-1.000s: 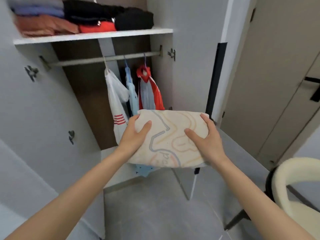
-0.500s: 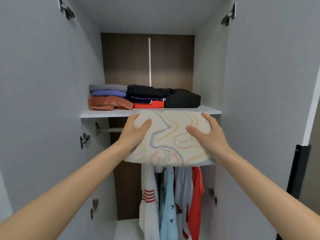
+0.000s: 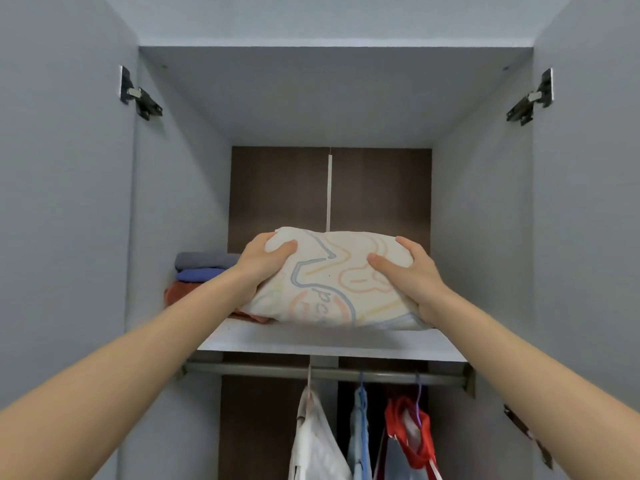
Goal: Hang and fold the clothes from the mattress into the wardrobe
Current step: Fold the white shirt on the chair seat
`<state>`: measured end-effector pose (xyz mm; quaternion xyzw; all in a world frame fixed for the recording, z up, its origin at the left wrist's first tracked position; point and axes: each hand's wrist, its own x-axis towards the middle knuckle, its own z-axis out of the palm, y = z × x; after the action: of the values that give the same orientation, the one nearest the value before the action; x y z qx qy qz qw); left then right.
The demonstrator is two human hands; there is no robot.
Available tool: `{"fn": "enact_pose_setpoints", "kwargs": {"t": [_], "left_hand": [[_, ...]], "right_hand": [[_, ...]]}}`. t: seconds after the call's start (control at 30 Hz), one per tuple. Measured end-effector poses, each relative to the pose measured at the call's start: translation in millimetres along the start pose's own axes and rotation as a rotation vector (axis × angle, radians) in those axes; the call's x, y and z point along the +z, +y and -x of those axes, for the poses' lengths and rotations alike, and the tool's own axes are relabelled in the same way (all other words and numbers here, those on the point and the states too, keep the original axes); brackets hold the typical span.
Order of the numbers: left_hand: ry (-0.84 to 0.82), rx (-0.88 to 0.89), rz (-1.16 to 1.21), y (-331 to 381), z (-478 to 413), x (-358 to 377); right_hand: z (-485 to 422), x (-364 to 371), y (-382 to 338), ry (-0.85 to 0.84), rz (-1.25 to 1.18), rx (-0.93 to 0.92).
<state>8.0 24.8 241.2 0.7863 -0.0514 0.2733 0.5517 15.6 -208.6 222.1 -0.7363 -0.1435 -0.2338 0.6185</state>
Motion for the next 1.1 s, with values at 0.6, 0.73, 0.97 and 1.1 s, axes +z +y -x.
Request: {"fn": "enact_pose_setpoints", "kwargs": {"t": [0.6,0.73,0.97,1.1], "left_hand": [[-0.02,0.014,-0.104,-83.4,-276.0,19.7],[-0.167,-0.025,-0.748,-122.2,-293.9,33.4],[-0.296,0.215,-0.981,-117.7,-288.2,55.2],[-0.338,0.182,-1.017,-136.1,-280.5,66.2]], "right_hand": [[-240.8,107.1,62.3,-0.011,0.135,0.081],[-256.4,122.1,94.7,-0.149,0.777,0.116],[-260.2,150.0,95.7,-0.295,0.875,-0.09],[-252.6,160.1,115.5,-0.279,1.073,-0.134]]}}
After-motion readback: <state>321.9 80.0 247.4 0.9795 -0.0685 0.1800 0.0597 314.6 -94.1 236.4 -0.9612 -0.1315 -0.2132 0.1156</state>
